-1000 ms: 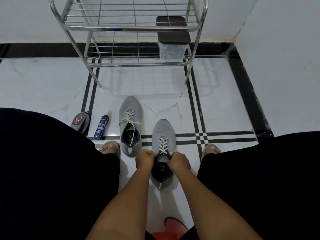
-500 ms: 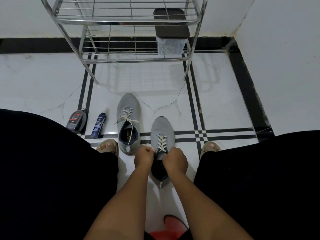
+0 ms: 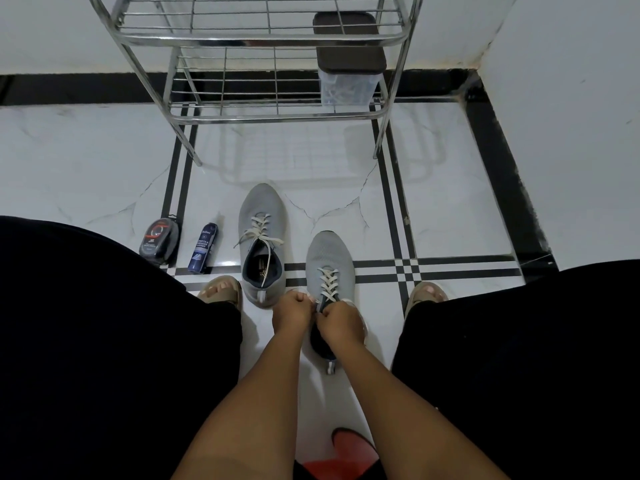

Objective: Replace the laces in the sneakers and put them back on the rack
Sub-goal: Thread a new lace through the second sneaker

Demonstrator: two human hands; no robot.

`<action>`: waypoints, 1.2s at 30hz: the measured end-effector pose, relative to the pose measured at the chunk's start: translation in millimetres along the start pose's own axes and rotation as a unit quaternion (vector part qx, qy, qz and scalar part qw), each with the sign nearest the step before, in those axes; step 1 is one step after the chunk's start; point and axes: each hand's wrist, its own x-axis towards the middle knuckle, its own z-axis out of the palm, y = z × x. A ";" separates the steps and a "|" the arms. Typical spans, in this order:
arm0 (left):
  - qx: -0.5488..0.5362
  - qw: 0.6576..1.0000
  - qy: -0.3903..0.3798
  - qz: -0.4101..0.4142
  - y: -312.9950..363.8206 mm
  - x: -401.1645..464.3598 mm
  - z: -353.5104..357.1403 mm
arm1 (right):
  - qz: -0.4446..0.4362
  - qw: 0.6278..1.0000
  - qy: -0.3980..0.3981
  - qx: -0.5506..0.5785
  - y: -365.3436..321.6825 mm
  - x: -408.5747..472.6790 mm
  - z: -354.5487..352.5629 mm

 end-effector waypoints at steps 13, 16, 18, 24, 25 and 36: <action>0.144 0.988 -0.046 -0.034 27.1 1.3 -15.4 | 0.001 0.993 0.063 0.100 -7.0 7.7 -38.6; 0.198 0.979 -0.004 0.057 57.8 -8.8 -25.0 | -0.023 0.980 0.087 0.177 -22.5 18.9 -69.9; 0.129 0.984 0.011 0.123 80.2 -20.0 -33.7 | -0.057 0.964 0.089 0.243 -32.4 19.1 -90.7; -0.105 0.957 0.009 0.272 133.7 -61.9 -72.1 | -0.178 0.917 0.097 0.344 -60.5 -5.5 -145.6; -0.117 0.951 0.002 0.287 137.9 -64.5 -76.7 | -0.196 0.912 0.097 0.347 -64.1 -9.5 -153.4; -0.166 0.906 -0.014 0.388 158.2 -101.9 -100.9 | -0.314 0.905 0.120 0.259 -78.8 -52.3 -214.4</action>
